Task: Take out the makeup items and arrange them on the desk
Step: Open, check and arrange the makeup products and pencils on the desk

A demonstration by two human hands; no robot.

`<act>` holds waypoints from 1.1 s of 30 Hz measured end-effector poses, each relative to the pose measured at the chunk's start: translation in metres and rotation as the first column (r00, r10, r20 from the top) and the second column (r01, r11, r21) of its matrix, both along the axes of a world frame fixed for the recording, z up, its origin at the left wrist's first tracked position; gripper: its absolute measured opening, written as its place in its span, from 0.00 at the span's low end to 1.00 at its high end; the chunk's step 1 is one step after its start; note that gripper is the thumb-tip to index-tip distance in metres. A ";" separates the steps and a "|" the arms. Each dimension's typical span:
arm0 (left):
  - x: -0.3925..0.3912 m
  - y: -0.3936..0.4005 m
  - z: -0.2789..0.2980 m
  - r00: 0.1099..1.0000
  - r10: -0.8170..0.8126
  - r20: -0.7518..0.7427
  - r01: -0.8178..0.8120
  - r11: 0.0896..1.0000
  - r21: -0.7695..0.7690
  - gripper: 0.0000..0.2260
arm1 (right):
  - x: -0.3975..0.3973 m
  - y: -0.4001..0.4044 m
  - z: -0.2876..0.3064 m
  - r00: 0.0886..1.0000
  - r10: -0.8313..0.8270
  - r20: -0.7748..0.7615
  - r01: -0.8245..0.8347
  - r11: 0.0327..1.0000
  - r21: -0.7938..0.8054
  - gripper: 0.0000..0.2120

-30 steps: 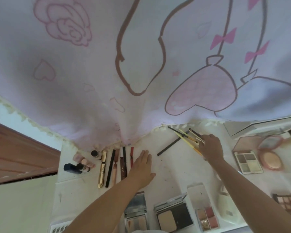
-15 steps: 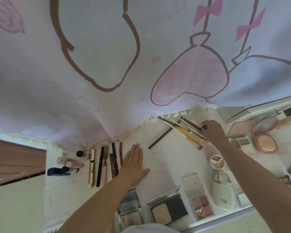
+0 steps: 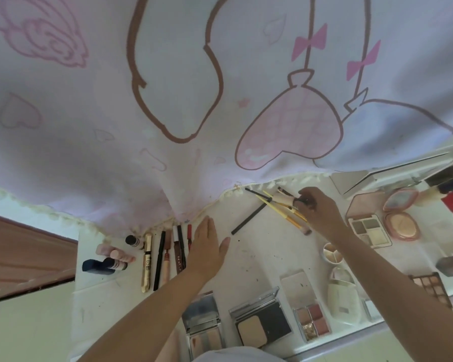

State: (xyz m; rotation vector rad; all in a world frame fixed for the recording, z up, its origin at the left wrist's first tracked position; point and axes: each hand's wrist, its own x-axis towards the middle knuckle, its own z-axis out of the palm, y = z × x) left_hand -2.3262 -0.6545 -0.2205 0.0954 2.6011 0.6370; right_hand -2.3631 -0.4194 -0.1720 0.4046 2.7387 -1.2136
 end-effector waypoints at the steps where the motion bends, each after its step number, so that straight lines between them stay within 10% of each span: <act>1: 0.001 0.003 0.010 0.995 0.059 -0.077 -0.052 0.995 0.079 0.29 | 0.007 -0.011 0.007 0.999 0.036 -0.014 -0.036 0.998 -0.055 0.11; 10: 0.017 0.018 0.069 0.989 0.131 -0.066 -0.071 0.822 0.565 0.14 | 0.041 -0.093 0.037 0.982 0.122 -0.142 -0.161 0.940 -0.302 0.02; 16: 0.031 0.003 0.088 0.964 0.200 -0.175 -0.096 0.878 0.469 0.13 | 0.052 -0.118 0.058 0.960 0.257 0.112 -0.254 0.966 -0.038 0.22; 24: 0.028 -0.019 0.139 0.971 0.181 -0.154 -0.089 0.877 0.472 0.17 | 0.065 -0.136 0.091 0.949 0.183 -0.258 -0.224 0.965 -0.138 0.25; 29: 0.037 -0.038 0.183 0.995 0.099 0.027 -0.095 0.803 0.588 0.15 | 0.075 -0.144 0.108 0.778 0.243 -0.579 -0.357 0.930 -0.090 0.17; 33: 0.047 -0.052 0.199 0.939 0.005 0.344 -0.258 0.674 0.692 0.19 | 0.070 -0.143 0.126 0.439 0.490 -0.753 -0.479 0.837 0.265 0.14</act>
